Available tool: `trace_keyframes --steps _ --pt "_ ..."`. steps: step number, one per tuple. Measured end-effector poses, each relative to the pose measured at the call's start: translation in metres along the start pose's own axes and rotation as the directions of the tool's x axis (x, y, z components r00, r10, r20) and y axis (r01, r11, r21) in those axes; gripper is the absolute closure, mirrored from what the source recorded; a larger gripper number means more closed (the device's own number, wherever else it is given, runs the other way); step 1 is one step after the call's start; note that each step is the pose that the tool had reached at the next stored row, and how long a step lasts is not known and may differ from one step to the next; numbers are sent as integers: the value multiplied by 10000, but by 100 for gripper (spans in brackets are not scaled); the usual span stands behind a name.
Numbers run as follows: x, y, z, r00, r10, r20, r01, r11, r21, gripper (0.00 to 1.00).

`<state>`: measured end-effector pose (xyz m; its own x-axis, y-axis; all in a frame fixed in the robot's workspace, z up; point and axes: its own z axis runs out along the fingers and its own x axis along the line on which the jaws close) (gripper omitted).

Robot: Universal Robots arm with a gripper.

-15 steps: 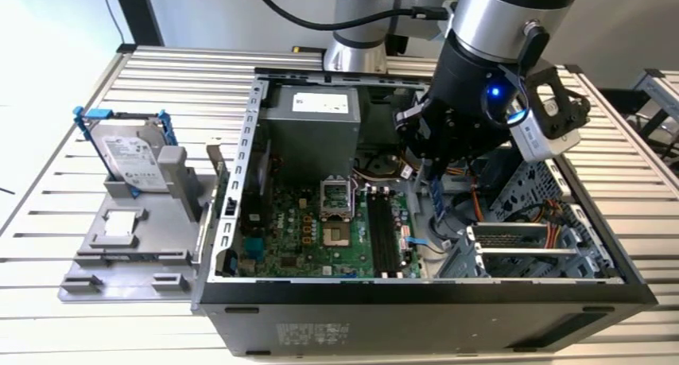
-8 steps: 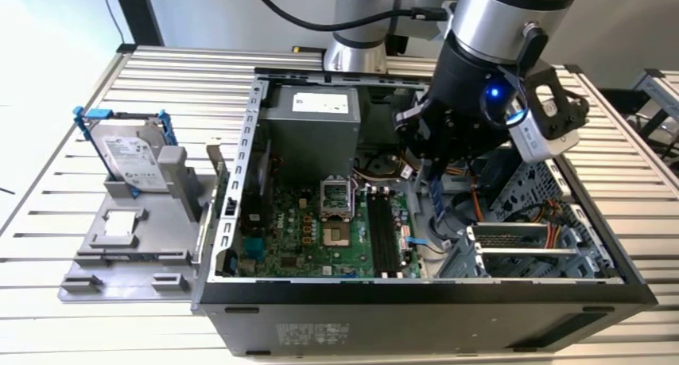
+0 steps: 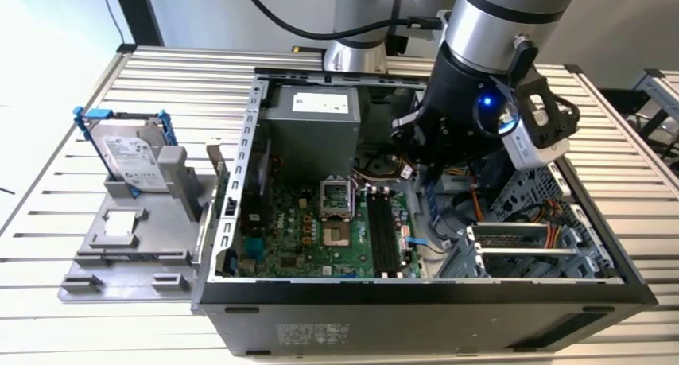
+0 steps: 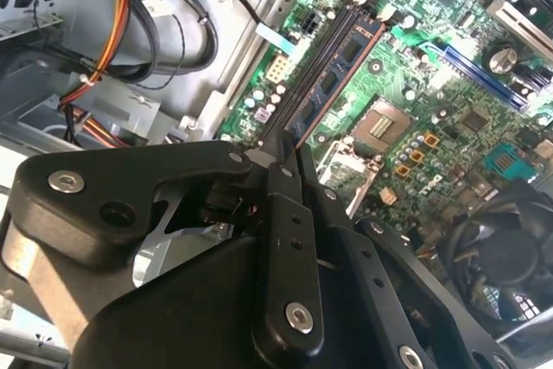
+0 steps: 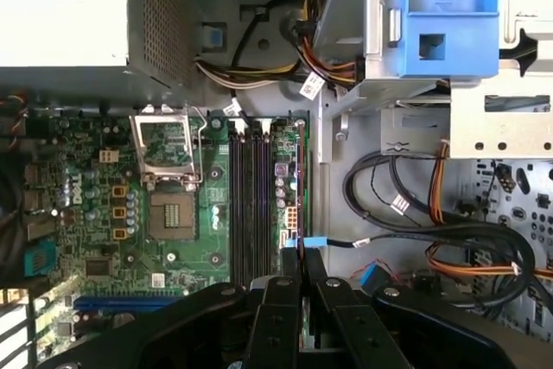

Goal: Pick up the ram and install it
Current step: 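Insert the ram into the slot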

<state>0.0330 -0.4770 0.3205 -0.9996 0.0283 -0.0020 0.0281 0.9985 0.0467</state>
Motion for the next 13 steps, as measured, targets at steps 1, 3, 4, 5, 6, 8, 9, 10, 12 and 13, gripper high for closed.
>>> trace_keyframes --steps 1,3,4,5,6,8,9,10,12,13 --pt "1 0 18 10000 1 0 -1 10000 0 100" --pt "1 -1 54 10000 1 1 -1 10000 -2 100" --pt "2 -2 73 10000 1 0 -1 10000 0 100" --pt "2 -3 91 10000 1 0 -1 10000 0 100" --pt "2 -4 107 10000 1 0 -1 10000 1 100" --pt "2 -6 144 10000 2 0 -2 10000 1 100" --pt "2 -6 163 10000 1 0 -1 10000 -1 100" --pt "2 -7 181 10000 1 0 -1 10000 -1 100" --pt "2 -9 219 10000 1 0 -1 10000 0 100" --pt "2 -9 238 10000 2 0 -2 10000 0 100"
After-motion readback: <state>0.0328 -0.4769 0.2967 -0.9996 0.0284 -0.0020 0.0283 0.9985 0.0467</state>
